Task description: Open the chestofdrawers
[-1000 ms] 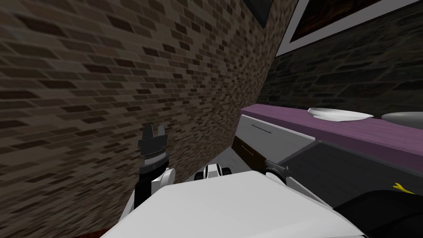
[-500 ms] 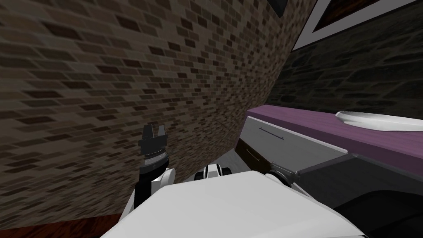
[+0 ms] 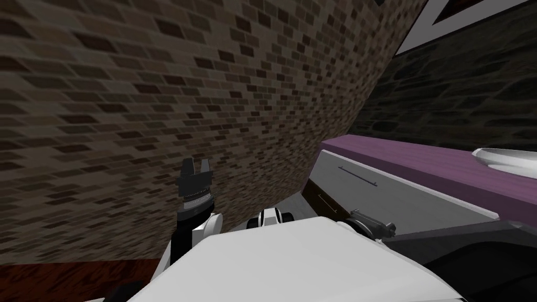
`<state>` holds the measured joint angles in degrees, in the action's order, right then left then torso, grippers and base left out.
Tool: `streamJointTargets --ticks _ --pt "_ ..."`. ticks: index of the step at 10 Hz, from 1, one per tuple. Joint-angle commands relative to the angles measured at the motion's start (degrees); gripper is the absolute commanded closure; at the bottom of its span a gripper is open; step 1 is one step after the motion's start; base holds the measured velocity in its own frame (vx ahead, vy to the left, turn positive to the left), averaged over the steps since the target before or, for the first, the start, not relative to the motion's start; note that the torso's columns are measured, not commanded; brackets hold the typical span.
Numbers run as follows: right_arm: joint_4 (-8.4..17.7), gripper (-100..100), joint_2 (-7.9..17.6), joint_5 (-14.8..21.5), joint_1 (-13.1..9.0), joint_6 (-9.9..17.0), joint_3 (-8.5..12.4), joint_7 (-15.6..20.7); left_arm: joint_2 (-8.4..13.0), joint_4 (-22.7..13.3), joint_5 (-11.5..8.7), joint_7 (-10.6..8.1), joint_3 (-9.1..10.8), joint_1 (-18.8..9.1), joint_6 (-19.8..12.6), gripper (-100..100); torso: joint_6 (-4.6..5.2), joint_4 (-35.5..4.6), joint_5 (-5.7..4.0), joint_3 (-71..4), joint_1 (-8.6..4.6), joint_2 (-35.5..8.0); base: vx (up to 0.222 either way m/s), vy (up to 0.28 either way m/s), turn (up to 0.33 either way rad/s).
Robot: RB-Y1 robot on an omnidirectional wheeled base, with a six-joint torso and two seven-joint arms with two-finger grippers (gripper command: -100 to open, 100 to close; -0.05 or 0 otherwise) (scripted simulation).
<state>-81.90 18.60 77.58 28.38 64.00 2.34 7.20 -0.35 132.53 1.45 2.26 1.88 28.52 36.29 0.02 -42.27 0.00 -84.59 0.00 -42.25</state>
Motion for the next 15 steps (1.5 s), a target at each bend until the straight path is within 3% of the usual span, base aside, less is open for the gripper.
streamJointTargets --ticks 1,2,3,4,7,15 --pt "2.1 -100 0.5 2.1 -0.4 4.1 -0.2 -0.5 0.0 0.0 0.0 0.00 0.00 0.0 0.0 0 0.01 0.0 0.02 0.1 0.05 -0.1 0.034 -0.003 0.217" --pt "2.1 -100 0.5 2.1 -0.4 5.3 -0.2 -0.5 0.0 0.0 0.0 0.00 -0.01 0.0 0.0 0 -0.07 0.0 0.02 0.0 0.05 -0.1 0.040 -0.013 0.141" --pt "4.0 -100 0.9 3.8 -0.9 6.9 -0.5 -0.9 0.0 0.0 0.0 0.00 0.00 0.0 0.0 0 -0.01 0.0 0.00 0.0 0.00 0.0 0.049 -0.022 0.263" --pt "4.0 -100 0.9 3.8 -0.9 8.5 -0.5 -0.9 0.0 0.0 0.0 0.00 0.00 0.0 0.0 0 -0.06 0.0 -0.01 0.0 -0.04 0.0 0.049 -0.024 0.109" --pt "7.5 -100 1.8 6.9 -1.9 13.6 -0.9 -1.6 0.0 0.0 0.0 0.00 0.00 0.0 0.0 0 0.00 0.0 0.00 0.0 0.01 0.0 0.049 -0.022 0.166" --pt "13.1 -100 3.7 12.0 -3.5 25.4 -1.8 -2.9 0.0 0.0 0.0 0.00 0.00 0.0 0.0 0 -0.01 0.0 0.00 0.0 0.00 0.0 0.036 -0.021 0.126"
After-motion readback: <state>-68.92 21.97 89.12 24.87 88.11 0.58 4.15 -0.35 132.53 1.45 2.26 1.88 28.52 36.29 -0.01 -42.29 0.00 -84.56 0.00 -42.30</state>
